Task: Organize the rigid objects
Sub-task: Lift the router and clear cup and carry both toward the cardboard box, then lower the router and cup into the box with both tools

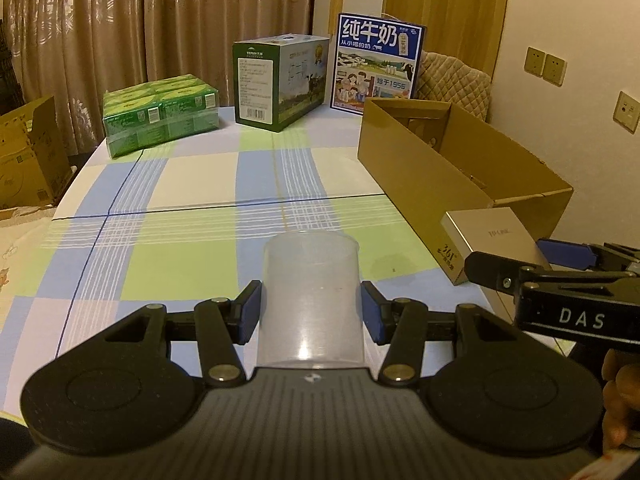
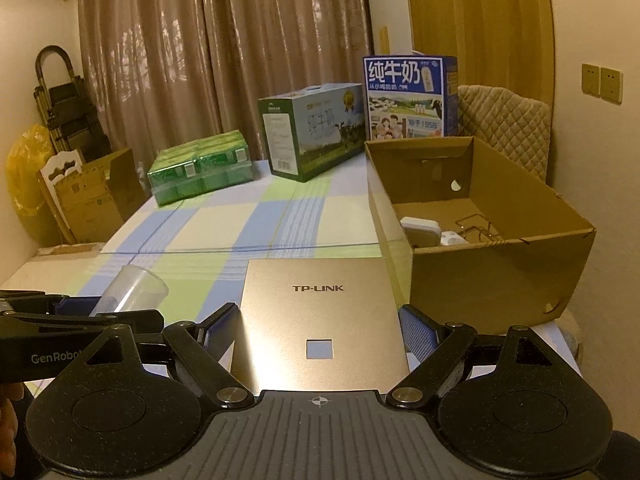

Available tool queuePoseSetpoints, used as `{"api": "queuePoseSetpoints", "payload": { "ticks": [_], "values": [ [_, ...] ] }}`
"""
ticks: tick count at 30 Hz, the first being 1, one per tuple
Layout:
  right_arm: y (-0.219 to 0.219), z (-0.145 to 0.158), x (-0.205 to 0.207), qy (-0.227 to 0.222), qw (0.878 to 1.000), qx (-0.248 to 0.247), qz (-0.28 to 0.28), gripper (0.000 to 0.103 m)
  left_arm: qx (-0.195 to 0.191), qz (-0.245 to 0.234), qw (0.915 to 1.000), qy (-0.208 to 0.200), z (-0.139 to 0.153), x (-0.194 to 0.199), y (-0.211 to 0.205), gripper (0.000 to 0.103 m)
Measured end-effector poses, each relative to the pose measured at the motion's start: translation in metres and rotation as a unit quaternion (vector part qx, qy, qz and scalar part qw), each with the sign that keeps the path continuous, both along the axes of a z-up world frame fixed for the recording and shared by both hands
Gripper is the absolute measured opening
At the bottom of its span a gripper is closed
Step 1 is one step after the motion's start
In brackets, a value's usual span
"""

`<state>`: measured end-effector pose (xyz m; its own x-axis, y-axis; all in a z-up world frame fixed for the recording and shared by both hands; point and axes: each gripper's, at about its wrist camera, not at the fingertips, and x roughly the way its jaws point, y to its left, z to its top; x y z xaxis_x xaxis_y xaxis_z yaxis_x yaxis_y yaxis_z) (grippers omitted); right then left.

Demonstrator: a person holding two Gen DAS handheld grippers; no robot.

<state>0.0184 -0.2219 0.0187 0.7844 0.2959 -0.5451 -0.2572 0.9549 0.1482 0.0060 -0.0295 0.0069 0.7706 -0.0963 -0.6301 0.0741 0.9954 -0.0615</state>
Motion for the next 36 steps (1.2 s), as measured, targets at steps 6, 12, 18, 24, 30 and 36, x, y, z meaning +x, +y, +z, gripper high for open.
{"api": "queuePoseSetpoints", "payload": {
  "ticks": [6,12,18,24,30,36],
  "values": [
    [-0.007,0.004,-0.002,-0.003,1.0,0.005,-0.007,0.083,-0.004,-0.006,1.0,-0.002,0.003,0.0,-0.005,0.047],
    [-0.014,0.01,-0.004,-0.009,1.0,0.008,-0.013,0.083,-0.01,-0.01,0.9999,-0.001,0.006,0.002,-0.009,0.047],
    [-0.026,0.016,-0.003,-0.014,1.0,0.008,-0.026,0.083,-0.015,-0.015,0.9998,-0.002,0.009,0.003,-0.016,0.047],
    [-0.046,0.028,0.0,-0.025,0.998,0.005,-0.049,0.083,-0.028,-0.028,0.9992,-0.005,0.016,0.01,-0.031,0.047],
    [-0.084,0.042,0.014,-0.035,0.996,-0.007,-0.087,0.083,-0.039,-0.058,0.9975,-0.014,0.028,0.025,-0.059,0.047],
    [-0.121,0.053,0.032,-0.038,0.993,-0.018,-0.108,0.083,-0.053,-0.086,0.9947,-0.02,0.039,0.049,-0.091,0.047]
  ]
}}
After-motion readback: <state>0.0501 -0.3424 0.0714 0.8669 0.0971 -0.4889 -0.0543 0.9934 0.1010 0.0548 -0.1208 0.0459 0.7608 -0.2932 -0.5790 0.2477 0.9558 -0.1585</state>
